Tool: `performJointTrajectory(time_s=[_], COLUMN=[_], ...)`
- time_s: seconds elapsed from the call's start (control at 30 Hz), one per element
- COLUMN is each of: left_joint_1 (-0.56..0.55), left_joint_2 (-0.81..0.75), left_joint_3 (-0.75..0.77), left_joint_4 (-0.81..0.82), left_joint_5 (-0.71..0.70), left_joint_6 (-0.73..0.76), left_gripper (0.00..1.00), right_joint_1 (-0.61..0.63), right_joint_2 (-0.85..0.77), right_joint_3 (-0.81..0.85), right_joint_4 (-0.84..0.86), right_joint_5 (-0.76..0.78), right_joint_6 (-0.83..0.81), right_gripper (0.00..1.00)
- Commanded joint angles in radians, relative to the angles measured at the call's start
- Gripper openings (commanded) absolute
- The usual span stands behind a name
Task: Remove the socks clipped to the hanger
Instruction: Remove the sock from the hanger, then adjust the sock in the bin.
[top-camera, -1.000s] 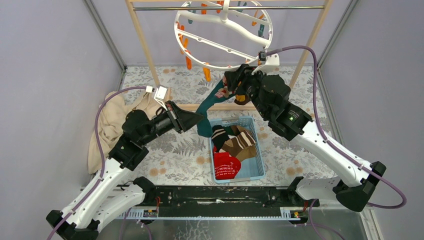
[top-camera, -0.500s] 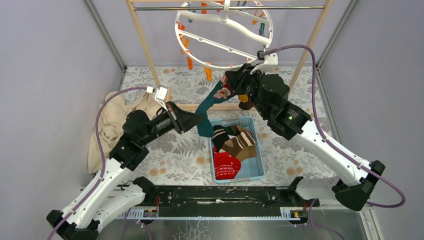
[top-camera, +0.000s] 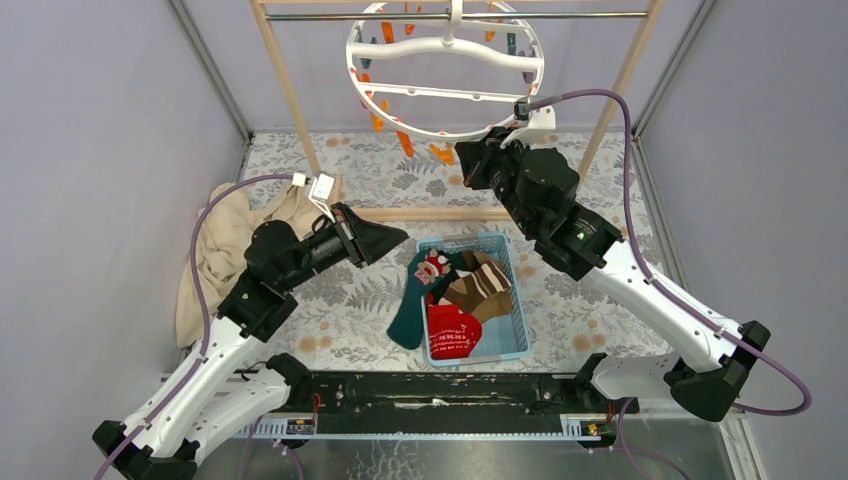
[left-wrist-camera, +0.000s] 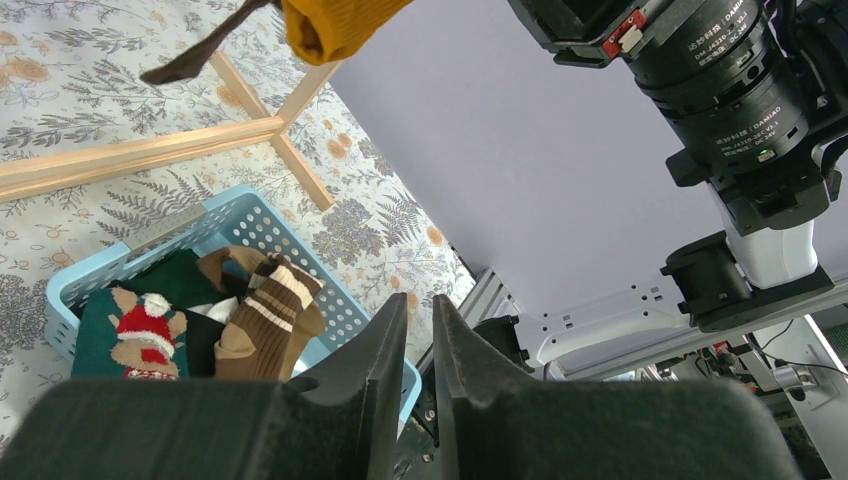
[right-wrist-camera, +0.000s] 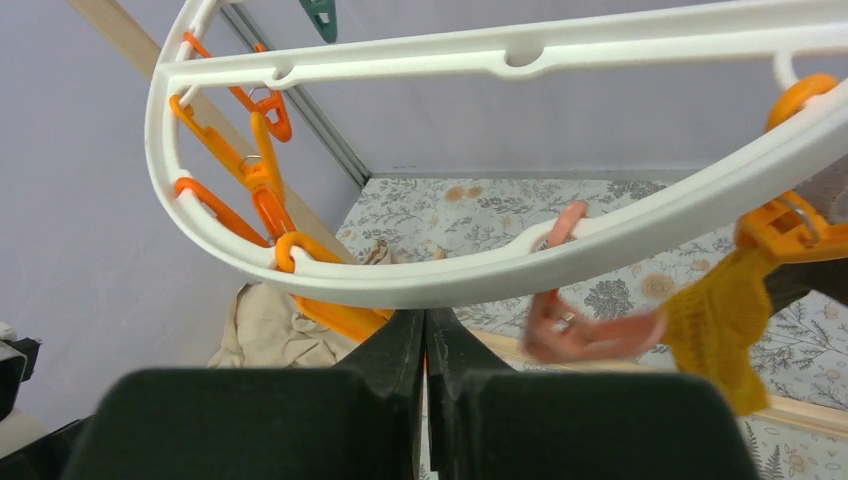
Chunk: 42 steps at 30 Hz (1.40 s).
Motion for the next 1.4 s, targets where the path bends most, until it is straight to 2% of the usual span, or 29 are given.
performJointTrajectory(time_s=[0.0,0.13,0.33,0.47,0.53,0.6,0.63,0.67,0.83,1.17,1.37], left_joint_1=[-0.004,-0.004,-0.004,-0.004,-0.004,-0.004,-0.004,-0.004,-0.004,-0.004,-0.004], left_joint_2=[-0.008,-0.004,-0.001,-0.001,-0.002,-0.005,-0.008,-0.009,-0.014,-0.040,-0.047], left_joint_3=[-0.005,-0.009,-0.017,-0.021,-0.022,-0.020,-0.020,-0.021,-0.027,-0.076,-0.146], left_joint_4=[0.024,0.025,0.024,-0.003,-0.032,-0.062,-0.075,-0.088,-0.141,-0.305,-0.346], left_joint_5=[0.012,0.010,0.002,-0.016,-0.029,-0.053,-0.064,-0.075,-0.115,-0.255,-0.286], left_joint_6=[0.006,0.006,0.007,0.015,0.023,0.030,0.033,0.038,0.045,0.026,0.010], left_gripper=[0.22,0.22,0.23,0.33,0.45,0.66,0.84,0.97,0.99,0.99,0.99], right_joint_1=[0.004,0.003,0.004,0.005,0.006,0.013,0.018,0.026,0.082,0.154,0.160], right_joint_2=[-0.016,-0.026,-0.068,-0.074,-0.075,-0.077,-0.074,-0.071,-0.037,0.015,0.050], right_joint_3=[0.037,0.033,0.004,0.012,0.016,0.014,0.015,0.014,-0.017,-0.124,-0.204], right_joint_4=[0.040,0.026,-0.054,-0.156,-0.212,-0.264,-0.292,-0.322,-0.413,-0.402,-0.362], right_joint_5=[-0.003,-0.004,-0.034,-0.107,-0.156,-0.201,-0.221,-0.238,-0.309,-0.295,-0.308], right_joint_6=[-0.004,-0.005,-0.009,-0.026,-0.038,-0.047,-0.053,-0.059,-0.094,-0.061,-0.035], right_gripper=[0.09,0.34,0.43,0.47,0.50,0.54,0.56,0.57,0.55,0.56,0.56])
